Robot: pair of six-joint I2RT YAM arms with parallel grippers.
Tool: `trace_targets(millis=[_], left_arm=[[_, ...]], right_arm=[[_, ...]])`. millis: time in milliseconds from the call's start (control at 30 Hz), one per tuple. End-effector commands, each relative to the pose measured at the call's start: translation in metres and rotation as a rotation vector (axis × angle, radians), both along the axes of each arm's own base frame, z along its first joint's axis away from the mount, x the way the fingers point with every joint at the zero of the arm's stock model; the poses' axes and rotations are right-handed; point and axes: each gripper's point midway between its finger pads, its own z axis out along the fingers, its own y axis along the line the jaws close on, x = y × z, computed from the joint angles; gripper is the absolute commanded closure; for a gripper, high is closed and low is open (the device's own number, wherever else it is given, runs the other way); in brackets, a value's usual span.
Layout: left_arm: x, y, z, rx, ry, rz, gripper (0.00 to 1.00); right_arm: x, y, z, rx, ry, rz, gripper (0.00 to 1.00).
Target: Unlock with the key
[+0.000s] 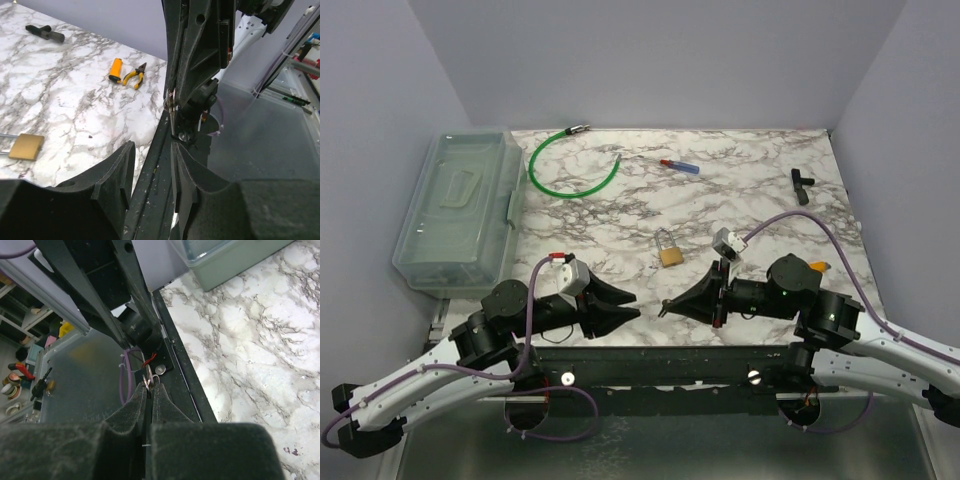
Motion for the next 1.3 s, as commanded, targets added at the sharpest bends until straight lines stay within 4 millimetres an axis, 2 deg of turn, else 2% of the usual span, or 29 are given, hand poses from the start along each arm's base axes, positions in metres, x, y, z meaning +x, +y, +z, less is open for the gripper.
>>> trace_targets(millis=[0,167,333,433,733,867,967,1100,1167,1267], left_arm=[[-0.007,-0.010,0.005,-0.096,0.027,-0.051,0.63],[-0.008,-0.018,0.003,-0.138,0.048,-0.074,0.63],[-0.008,-0.023,-0.002,-0.131,0.065,-0.088,0.64],[-0.007,-0.026,-0.006,-0.121,0.073,-0.090,0.69],[-0.004,-0.034,-0.016,-0.093,0.100,-0.095,0.75],[-0.005,-0.038,-0.018,-0.076,0.107,-0.110,0.84],[-0.003,-0.039,-0.018,-0.074,0.110,-0.101,1.00],[0.000,-0.036,-0.017,-0.075,0.119,-0.075,1.00],[0.002,-0.034,-0.016,-0.070,0.122,-0.057,0.84],[0.000,-0.030,-0.015,-0.065,0.121,-0.057,0.66]], right_arm=[[-0.006,0.008,0.006,0.020,-0.025,0.053,1.00],[0.005,0.014,0.004,0.013,-0.018,0.012,1.00],[0.005,0.017,0.002,0.013,-0.011,0.013,1.00],[0.006,0.018,0.001,0.012,-0.010,0.012,1.00],[0.005,0.020,0.000,0.011,-0.005,0.019,1.00],[0.005,0.020,-0.001,0.010,-0.004,0.024,1.00],[0.004,0.020,-0.002,0.010,-0.003,0.025,1.00],[0.002,0.018,-0.004,0.001,-0.008,0.036,1.00],[0.002,0.017,-0.005,-0.006,-0.009,0.032,1.00],[0.004,0.015,-0.007,-0.012,-0.014,0.022,1.00]])
